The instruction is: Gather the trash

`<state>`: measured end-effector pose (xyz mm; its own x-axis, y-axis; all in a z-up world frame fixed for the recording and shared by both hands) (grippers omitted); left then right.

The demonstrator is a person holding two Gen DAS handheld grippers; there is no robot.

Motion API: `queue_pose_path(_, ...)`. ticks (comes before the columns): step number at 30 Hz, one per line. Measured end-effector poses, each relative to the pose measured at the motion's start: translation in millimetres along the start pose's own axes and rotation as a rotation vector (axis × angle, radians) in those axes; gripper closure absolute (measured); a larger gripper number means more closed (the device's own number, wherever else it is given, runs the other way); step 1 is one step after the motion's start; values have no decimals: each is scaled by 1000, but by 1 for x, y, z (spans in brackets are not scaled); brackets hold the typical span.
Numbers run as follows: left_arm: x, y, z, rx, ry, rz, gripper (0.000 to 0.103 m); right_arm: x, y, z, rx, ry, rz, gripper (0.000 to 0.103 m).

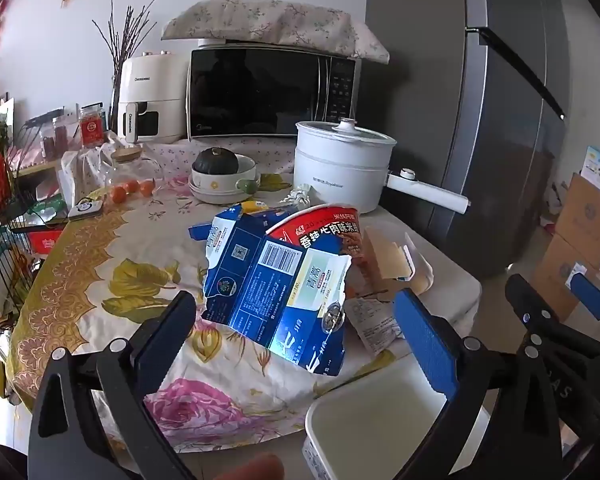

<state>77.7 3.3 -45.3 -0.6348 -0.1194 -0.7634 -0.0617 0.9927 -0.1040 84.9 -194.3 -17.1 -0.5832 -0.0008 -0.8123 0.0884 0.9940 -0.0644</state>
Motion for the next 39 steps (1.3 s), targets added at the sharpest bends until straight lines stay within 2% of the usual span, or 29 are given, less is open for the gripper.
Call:
queue_pose_path(1,0,-3,-1,-13,-10,39,7,0,0,0,1,-1,-2,7)
queue_pose_path(8,3,-5,-1,-21,-9,41,7,-1,0,1,2,4,1,7)
queue_pose_path(12,5,5,0,-6,-2,21,7,-1,1,0,0,6,-3,7)
queue_pose_path(39,6,6,8,-10,22,4,7,4,4,5,-4,21,-11,7)
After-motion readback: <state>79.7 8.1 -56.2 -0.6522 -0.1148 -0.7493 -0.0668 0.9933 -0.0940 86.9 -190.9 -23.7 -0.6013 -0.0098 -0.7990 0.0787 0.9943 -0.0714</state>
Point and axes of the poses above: each gripper's, at about its wrist camera, not at the fingertips, and z roughly the way its jaws point, y to its left, x to its underside, the point moved 9 cm from there along z, roughly the way its jaws point, and after that the axes turned 9 degrees about y, right-handed, at the moved point
